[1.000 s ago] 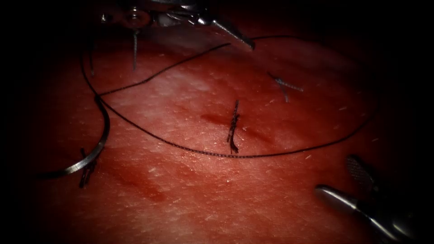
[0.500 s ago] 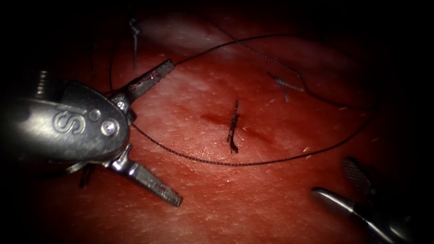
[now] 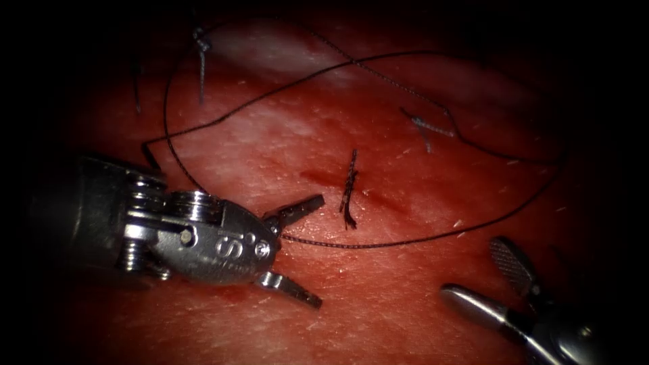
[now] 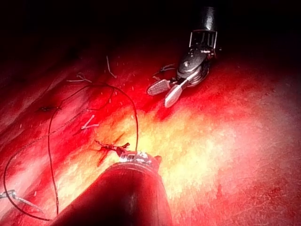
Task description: Wound Closure
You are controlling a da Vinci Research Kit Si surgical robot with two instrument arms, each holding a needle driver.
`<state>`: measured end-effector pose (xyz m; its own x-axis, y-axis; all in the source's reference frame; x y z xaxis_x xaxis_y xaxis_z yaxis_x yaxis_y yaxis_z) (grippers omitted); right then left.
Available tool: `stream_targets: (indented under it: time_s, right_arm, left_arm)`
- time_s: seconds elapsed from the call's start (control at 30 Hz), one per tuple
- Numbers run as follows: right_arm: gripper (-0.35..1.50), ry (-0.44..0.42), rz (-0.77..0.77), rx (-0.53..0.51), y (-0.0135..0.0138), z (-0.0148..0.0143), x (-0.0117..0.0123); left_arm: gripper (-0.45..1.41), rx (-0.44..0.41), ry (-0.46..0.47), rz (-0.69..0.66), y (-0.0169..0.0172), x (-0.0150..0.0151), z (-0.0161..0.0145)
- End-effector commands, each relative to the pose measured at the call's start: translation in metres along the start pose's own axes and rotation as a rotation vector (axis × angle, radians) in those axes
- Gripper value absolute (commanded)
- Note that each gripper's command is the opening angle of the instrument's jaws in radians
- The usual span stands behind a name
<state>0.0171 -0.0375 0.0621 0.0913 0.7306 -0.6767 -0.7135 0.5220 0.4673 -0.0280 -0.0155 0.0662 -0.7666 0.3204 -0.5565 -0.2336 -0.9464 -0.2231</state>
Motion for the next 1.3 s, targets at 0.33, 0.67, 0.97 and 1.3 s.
stream_targets:
  time_s: [0.33, 0.67, 0.97, 1.3]
  right_arm:
    - [1.03, 0.001, -0.001, 0.002, -0.0006, 0.0004, -0.0005]
    - [1.03, 0.001, -0.008, 0.003, -0.0007, 0.0004, -0.0005]
    - [1.03, 0.003, -0.015, 0.002, -0.0006, 0.0006, -0.0007]
    - [1.03, 0.005, -0.017, 0.0, -0.0006, 0.0009, -0.001]
  left_arm:
    - [0.07, -0.015, -0.039, -0.021, -0.0004, -0.0007, 0.0017]
    - [0.29, 0.024, -0.016, -0.051, -0.0008, 0.0003, 0.0022]
    - [0.35, 0.107, 0.09, 0.107, -0.0019, 0.0018, 0.0036]
    - [-0.03, 0.108, 0.14, 0.264, -0.0026, 0.0021, 0.005]
